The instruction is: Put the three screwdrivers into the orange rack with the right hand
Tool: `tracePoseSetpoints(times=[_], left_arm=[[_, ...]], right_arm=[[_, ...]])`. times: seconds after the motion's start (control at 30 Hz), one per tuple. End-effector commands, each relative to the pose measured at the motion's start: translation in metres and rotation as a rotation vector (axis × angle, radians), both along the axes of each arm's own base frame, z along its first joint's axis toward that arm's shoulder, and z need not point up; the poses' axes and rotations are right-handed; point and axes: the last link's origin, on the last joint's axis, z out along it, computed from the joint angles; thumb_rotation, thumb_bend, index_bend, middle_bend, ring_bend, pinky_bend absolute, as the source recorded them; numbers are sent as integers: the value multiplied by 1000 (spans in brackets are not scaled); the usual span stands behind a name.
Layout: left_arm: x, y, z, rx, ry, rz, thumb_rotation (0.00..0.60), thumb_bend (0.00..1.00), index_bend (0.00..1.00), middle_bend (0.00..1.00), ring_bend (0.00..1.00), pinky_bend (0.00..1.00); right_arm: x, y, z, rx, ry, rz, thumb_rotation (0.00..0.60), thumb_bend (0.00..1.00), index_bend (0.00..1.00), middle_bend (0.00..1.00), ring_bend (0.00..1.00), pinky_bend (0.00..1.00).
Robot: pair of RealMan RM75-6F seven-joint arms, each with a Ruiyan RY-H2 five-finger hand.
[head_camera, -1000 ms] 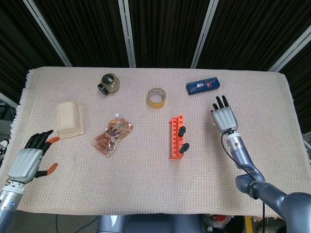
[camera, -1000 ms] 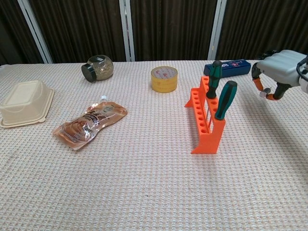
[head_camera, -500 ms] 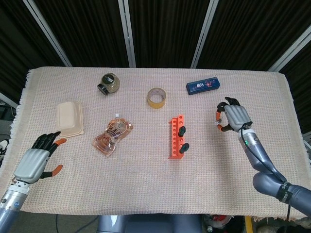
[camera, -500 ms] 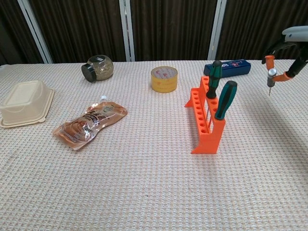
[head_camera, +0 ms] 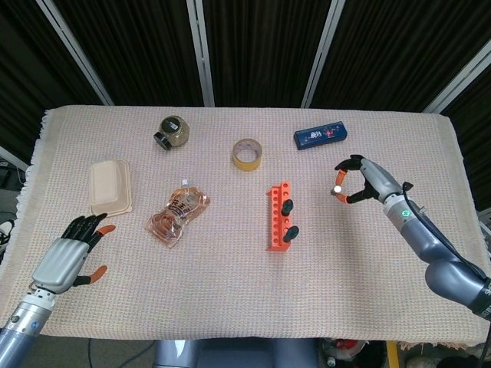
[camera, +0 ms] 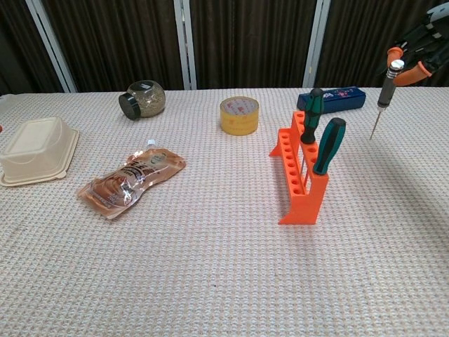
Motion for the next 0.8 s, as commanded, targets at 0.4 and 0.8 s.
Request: tracePoseSetpoints(times=[0.4, 0.8], left_arm=[[-3, -2, -5, -11, -8, 18, 600, 294, 157, 0, 0, 0], [-4, 0, -8, -19, -10, 28, 600, 293, 157, 0, 0, 0]], right_arm=[[28, -16, 12, 62, -288, -56, 600, 352, 671, 251, 0, 0], [53, -23, 7, 117, -443, -52, 600, 353, 671, 251, 0, 0]])
